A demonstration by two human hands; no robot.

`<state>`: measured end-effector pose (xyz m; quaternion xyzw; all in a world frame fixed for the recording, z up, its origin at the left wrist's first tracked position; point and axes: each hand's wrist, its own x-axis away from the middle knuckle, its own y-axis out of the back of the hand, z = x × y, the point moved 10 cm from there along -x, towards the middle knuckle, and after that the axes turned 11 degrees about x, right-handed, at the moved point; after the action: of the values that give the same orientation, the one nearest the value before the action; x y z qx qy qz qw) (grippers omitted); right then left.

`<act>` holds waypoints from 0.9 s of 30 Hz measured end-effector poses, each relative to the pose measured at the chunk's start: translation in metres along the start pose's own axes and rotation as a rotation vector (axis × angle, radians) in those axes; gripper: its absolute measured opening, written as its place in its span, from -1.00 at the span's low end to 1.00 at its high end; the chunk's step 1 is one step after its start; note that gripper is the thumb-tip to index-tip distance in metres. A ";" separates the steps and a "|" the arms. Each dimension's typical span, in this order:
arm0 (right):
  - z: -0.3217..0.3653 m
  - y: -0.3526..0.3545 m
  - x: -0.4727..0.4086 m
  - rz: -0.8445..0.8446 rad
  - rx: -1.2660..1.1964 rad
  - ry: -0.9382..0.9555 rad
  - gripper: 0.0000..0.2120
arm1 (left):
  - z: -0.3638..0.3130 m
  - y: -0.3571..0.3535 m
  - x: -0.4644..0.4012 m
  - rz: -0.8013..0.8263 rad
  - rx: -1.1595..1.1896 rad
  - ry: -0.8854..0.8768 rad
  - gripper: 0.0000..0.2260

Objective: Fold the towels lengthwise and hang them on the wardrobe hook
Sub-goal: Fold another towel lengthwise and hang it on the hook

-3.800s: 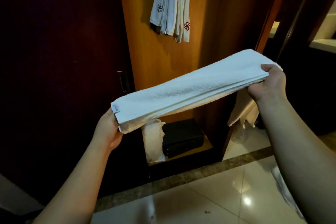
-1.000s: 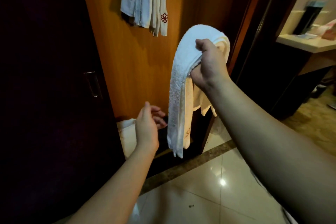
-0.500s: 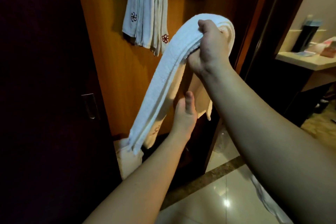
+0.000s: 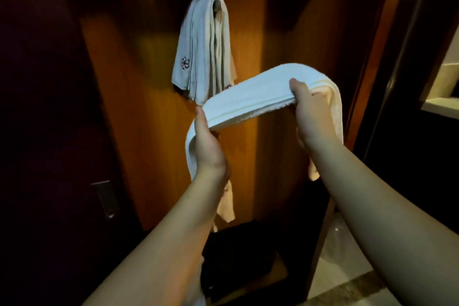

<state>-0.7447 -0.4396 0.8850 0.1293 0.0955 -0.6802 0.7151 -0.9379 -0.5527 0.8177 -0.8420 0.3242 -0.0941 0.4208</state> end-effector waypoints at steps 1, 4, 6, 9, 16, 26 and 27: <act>-0.001 0.002 -0.010 0.010 0.047 0.016 -0.57 | -0.002 -0.007 -0.011 -0.001 -0.019 -0.015 -0.79; 0.000 0.005 -0.046 0.041 0.163 0.057 -0.53 | -0.010 -0.039 -0.037 0.076 -0.139 -0.052 -0.81; 0.001 0.003 -0.068 0.078 0.190 0.054 -0.50 | -0.017 -0.058 -0.053 0.135 -0.228 -0.072 -0.79; 0.015 -0.008 -0.103 0.140 0.197 0.088 -0.46 | -0.028 -0.086 -0.082 0.205 -0.352 -0.096 -0.68; 0.052 -0.052 -0.173 0.243 0.033 0.093 -0.15 | -0.063 -0.149 -0.125 0.375 -0.347 -0.141 -0.36; 0.129 -0.124 -0.266 0.338 -0.149 0.176 -0.64 | -0.118 -0.213 -0.221 0.454 -0.330 -0.178 -0.16; 0.133 -0.133 -0.274 0.341 -0.149 0.175 -0.58 | -0.120 -0.219 -0.230 0.475 -0.328 -0.148 -0.16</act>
<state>-0.8979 -0.2276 1.0896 0.1490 0.1838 -0.5265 0.8166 -1.0648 -0.3911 1.0876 -0.8039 0.4912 0.1223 0.3122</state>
